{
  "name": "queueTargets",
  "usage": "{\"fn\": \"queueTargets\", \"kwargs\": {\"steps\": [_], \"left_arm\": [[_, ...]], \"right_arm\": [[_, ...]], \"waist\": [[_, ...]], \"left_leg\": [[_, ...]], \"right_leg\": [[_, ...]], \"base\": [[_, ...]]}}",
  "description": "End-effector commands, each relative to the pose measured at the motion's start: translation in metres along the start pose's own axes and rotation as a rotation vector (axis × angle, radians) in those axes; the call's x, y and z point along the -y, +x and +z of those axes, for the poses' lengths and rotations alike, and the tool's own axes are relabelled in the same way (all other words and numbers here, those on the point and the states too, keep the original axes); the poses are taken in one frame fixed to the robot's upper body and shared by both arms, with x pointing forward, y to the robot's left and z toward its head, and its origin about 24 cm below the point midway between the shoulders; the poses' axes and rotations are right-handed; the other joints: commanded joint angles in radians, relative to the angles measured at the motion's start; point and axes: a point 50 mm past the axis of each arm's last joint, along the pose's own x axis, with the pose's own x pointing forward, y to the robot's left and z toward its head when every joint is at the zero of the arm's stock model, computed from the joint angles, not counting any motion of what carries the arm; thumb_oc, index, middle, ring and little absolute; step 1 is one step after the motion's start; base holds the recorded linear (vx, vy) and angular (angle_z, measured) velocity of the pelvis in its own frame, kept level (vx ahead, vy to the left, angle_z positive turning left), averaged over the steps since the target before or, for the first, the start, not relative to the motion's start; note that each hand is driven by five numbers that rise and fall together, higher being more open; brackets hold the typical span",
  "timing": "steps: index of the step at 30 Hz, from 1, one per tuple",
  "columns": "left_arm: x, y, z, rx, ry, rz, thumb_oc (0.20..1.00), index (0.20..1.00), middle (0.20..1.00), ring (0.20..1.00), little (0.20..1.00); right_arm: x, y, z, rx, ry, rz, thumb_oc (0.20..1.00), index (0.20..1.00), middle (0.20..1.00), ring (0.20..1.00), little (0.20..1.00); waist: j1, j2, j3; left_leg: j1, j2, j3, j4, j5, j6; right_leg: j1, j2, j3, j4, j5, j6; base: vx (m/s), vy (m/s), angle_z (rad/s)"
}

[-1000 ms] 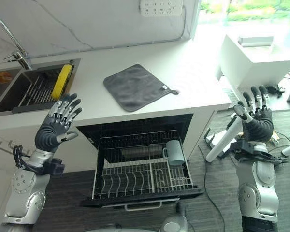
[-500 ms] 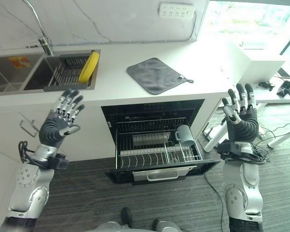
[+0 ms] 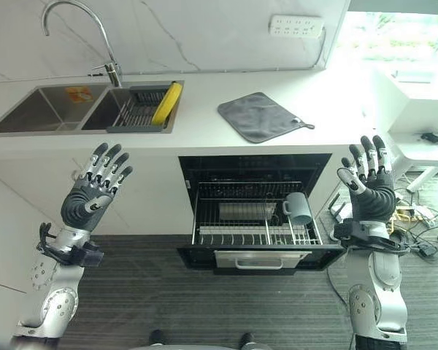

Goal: Place the dishes in the dishwasher.

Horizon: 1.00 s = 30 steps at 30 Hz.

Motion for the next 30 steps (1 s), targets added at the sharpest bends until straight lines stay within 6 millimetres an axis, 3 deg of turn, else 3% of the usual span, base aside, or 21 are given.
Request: {"fn": "queueTargets", "kwargs": {"steps": [1,3,6,10,12,15,16,19,23,25,28,30], "left_arm": [[0.002,0.002,0.026,0.162,0.015,-0.058,1.0,1.0,1.0,1.0,1.0],[0.003,0.005,0.028,0.169,0.007,-0.083,1.0,1.0,1.0,1.0,1.0],[0.004,0.014,0.029,0.161,-0.009,-0.115,1.0,1.0,1.0,1.0,1.0],[0.006,0.02,0.031,0.14,-0.029,-0.172,1.0,1.0,1.0,1.0,1.0],[0.007,0.022,0.03,0.122,-0.056,-0.192,1.0,1.0,1.0,1.0,1.0],[0.008,0.022,0.028,0.106,-0.051,-0.2,1.0,1.0,1.0,1.0,1.0],[0.008,0.022,0.028,0.105,-0.053,-0.198,1.0,1.0,1.0,1.0,1.0],[0.01,0.023,0.026,0.107,-0.131,-0.195,1.0,1.0,1.0,1.0,1.0],[0.015,0.019,0.018,0.098,-0.172,-0.221,1.0,1.0,1.0,1.0,1.0],[0.018,0.021,0.016,0.102,-0.19,-0.245,1.0,1.0,1.0,1.0,1.0],[0.019,0.022,0.015,0.096,-0.21,-0.252,1.0,1.0,1.0,1.0,1.0],[0.02,0.021,0.015,0.107,-0.262,-0.25,1.0,1.0,1.0,1.0,1.0]], "right_arm": [[-0.012,0.021,0.03,0.144,-0.031,0.091,1.0,1.0,1.0,1.0,1.0],[-0.015,0.023,0.033,0.154,-0.047,0.094,1.0,1.0,1.0,1.0,1.0],[-0.014,0.021,0.033,0.166,-0.011,0.062,1.0,1.0,1.0,1.0,1.0],[-0.01,0.012,0.028,0.15,0.027,0.017,1.0,1.0,1.0,1.0,1.0],[-0.011,0.01,0.023,0.139,0.033,0.024,1.0,1.0,1.0,1.0,1.0],[-0.015,0.01,0.016,0.112,0.032,0.049,1.0,1.0,1.0,1.0,1.0],[-0.014,0.01,0.015,0.107,0.026,0.052,1.0,1.0,1.0,1.0,1.0],[-0.008,0.009,0.018,0.098,-0.014,0.053,1.0,1.0,1.0,1.0,1.0],[-0.001,-0.001,0.018,0.096,-0.01,0.049,1.0,1.0,1.0,1.0,1.0],[-0.001,-0.005,0.014,0.088,0.007,0.049,1.0,1.0,1.0,1.0,1.0],[0.001,-0.003,0.008,0.054,0.019,0.029,1.0,1.0,1.0,1.0,1.0],[-0.003,0.002,0.007,0.054,-0.003,0.042,1.0,1.0,1.0,1.0,1.0]], "waist": [[0.003,-0.001,-0.02],[-0.004,0.004,-0.025],[-0.003,0.003,-0.025],[-0.001,-0.016,-0.02],[0.003,-0.017,-0.018],[0.017,-0.022,-0.018],[0.014,-0.023,-0.014],[-0.004,-0.039,-0.016],[-0.027,-0.055,-0.021],[-0.048,-0.052,-0.019],[-0.059,-0.038,-0.024],[-0.052,-0.051,-0.006]], "left_leg": [[-0.008,-0.025,-0.036,0.007,0.111,-0.028],[0.004,-0.039,0.0,0.007,0.077,-0.026],[0.019,-0.1,0.006,0.007,0.035,0.002],[0.033,-0.178,0.005,0.007,-0.005,0.054],[0.036,-0.193,0.01,0.007,-0.015,0.074],[0.035,-0.203,0.027,0.007,-0.024,0.09],[0.039,-0.206,0.026,0.007,-0.027,0.095],[0.032,-0.242,-0.012,0.007,-0.024,0.118],[0.04,-0.274,-0.027,0.007,-0.033,0.123],[0.05,-0.277,-0.01,0.007,-0.043,0.128],[0.079,-0.274,0.034,0.008,-0.04,0.116],[0.029,-0.262,0.057,0.198,-0.042,0.084]], "right_leg": [[0.034,0.024,0.019,0.039,-0.089,0.001],[0.033,-0.019,0.008,0.045,-0.079,0.033],[0.033,-0.095,-0.008,0.084,-0.051,0.097],[-0.018,-0.177,-0.02,0.198,0.068,0.116],[-0.037,-0.187,-0.032,0.241,0.07,0.114],[-0.04,-0.151,-0.079,0.264,0.05,0.115],[-0.039,-0.118,-0.064,0.267,0.02,0.111],[-0.059,0.049,0.033,0.248,-0.053,0.061],[-0.056,0.125,0.075,0.141,-0.053,0.025],[-0.071,0.126,0.092,0.112,-0.027,0.032],[-0.037,0.132,0.104,0.052,-0.033,0.021],[-0.01,0.119,0.11,0.05,-0.036,-0.006]], "base": [[0.08,0.58,-0.16],[0.08,0.608,-0.28],[0.09,0.549,0.14],[0.11,0.39,0.19],[0.1,0.298,0.1],[0.08,0.201,0.02],[0.08,0.173,-0.05],[0.13,0.109,-0.11],[0.14,-0.068,-0.29],[0.15,-0.18,-0.18],[0.18,-0.205,-0.16],[0.15,-0.187,-0.03]]}}
